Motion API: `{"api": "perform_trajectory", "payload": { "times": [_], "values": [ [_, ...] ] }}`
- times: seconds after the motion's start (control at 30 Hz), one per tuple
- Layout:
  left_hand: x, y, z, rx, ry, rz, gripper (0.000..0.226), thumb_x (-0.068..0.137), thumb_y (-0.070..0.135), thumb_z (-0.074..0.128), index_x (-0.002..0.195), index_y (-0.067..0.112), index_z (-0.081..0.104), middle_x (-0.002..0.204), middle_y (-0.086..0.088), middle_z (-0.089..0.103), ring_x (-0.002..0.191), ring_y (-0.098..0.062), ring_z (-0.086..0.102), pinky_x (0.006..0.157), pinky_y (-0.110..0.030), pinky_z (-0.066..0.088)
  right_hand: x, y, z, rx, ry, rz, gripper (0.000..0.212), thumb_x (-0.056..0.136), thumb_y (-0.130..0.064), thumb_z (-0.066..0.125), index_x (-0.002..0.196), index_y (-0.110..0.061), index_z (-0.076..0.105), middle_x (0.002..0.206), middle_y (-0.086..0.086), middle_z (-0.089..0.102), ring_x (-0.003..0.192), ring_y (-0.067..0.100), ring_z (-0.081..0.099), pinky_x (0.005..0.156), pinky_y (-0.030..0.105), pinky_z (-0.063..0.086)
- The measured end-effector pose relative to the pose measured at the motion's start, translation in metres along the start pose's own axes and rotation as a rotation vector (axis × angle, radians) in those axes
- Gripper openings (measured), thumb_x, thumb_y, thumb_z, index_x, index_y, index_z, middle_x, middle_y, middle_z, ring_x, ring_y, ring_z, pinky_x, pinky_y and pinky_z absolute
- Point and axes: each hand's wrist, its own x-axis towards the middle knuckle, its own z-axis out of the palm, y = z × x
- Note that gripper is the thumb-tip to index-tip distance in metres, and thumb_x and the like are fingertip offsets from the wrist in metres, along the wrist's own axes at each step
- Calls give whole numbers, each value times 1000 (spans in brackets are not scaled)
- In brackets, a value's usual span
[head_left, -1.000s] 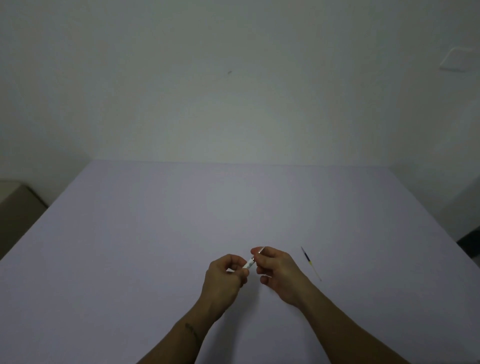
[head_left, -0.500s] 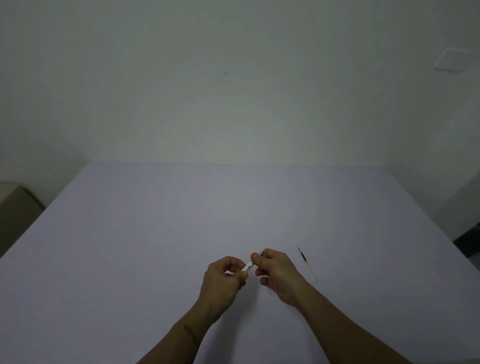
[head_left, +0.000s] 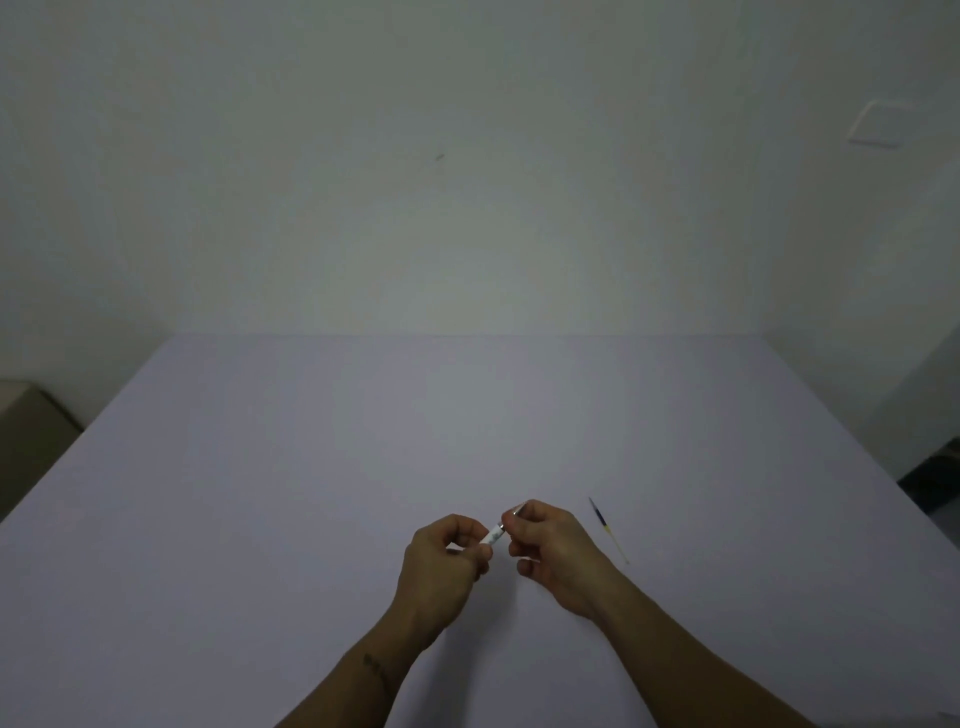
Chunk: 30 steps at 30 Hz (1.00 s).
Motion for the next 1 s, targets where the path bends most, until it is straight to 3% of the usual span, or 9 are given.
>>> {"api": "perform_trajectory", "payload": {
  "times": [0.1,0.23,0.37,0.53,0.6,0.7,0.87,1.0],
  "values": [
    [-1,1,0,15,13,5,8,87,5,66,88,11,71,79,-3,67,69,-17,64,64,-27,55,0,-2,1,19,13,-10,17,93,-8,60,98,-11,76,86,8,66,77,20,56,67,32,49],
    [-2,-1,4,39,49,40,8,89,8,66,87,15,70,81,-2,68,74,-22,68,66,-28,59,1,-4,6,-28,71,-45,14,93,-7,61,91,-9,75,86,11,66,76,20,57,62,30,49],
    [-6,-5,9,90,120,87,8,90,10,66,89,18,69,81,0,69,75,-18,68,58,-15,51,2,1,10,-53,121,-94,14,91,-6,63,83,-9,74,77,10,65,71,19,58,61,30,48],
    [-9,-14,12,97,117,35,9,91,12,64,88,20,68,82,0,69,76,-18,67,59,-15,48,3,6,3,-132,82,-76,10,86,-7,69,81,-13,75,74,6,67,70,18,60,63,30,49],
    [-9,-18,11,97,101,-2,9,90,12,65,86,19,67,83,0,69,77,-20,68,58,-17,49,6,9,-7,-204,83,-52,15,81,-3,72,91,-13,75,77,6,67,69,18,60,62,29,48],
    [-7,-23,5,87,113,-42,9,89,11,64,82,16,67,81,-2,69,77,-23,70,57,-22,50,14,21,-26,-452,219,-23,34,75,1,73,106,-13,71,80,6,67,67,17,61,60,25,46],
    [-5,-30,0,83,92,-88,9,89,11,64,82,16,68,81,-3,69,80,-27,71,58,-24,49,30,37,-41,-766,305,-43,33,82,-7,67,114,-13,66,86,1,62,75,14,59,56,14,40],
    [-5,-34,2,94,85,-109,9,89,13,64,83,17,69,79,-3,71,80,-24,70,61,-22,49,45,37,-31,-865,306,-65,28,84,-16,65,111,-14,64,92,3,66,82,19,62,69,24,46]
  ]
}}
